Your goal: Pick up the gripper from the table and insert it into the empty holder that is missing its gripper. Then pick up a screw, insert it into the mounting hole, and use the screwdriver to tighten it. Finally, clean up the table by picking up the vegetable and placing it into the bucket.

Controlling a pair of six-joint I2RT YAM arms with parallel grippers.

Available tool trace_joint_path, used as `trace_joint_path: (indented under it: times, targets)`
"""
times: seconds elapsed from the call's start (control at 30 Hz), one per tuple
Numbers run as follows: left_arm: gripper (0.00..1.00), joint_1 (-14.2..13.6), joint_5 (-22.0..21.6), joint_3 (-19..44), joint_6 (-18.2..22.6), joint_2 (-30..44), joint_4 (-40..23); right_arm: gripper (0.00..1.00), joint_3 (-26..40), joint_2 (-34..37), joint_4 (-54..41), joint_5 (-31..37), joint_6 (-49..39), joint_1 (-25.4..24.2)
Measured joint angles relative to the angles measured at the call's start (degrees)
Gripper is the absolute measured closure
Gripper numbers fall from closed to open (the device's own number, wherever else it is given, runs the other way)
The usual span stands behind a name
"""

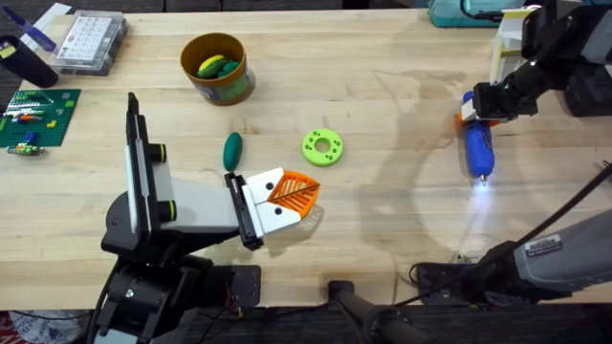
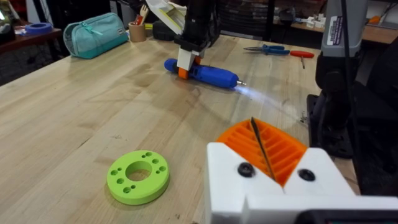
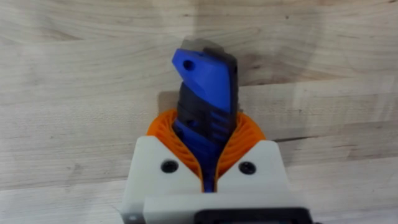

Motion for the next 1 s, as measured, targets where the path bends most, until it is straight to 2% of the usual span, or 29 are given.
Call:
trace_joint_path:
  times: [0.23,0.57,0.8,1.0]
  targets:
    - [0.986,0.0,0.2,0.0,0.0,0.0,-0.2,0.947,0.1,0.1,0.1,-0.5,-0.1,-0.1]
    - [0.986,0.0,0.3,0.0,0.0,0.0,-0.2,0.947,0.1,-1.6,-3.3,-5.1,-0.2,-0.1]
    - [0.986,0.0,0.3,0.0,0.0,0.0,-0.2,0.947,2.4,-11.1,-9.0,-6.5,-0.2,1.3]
    - [0.986,0.0,0.3,0.0,0.0,0.0,-0.2,0.947,6.6,-20.6,-10.1,-6.9,-0.2,4.9]
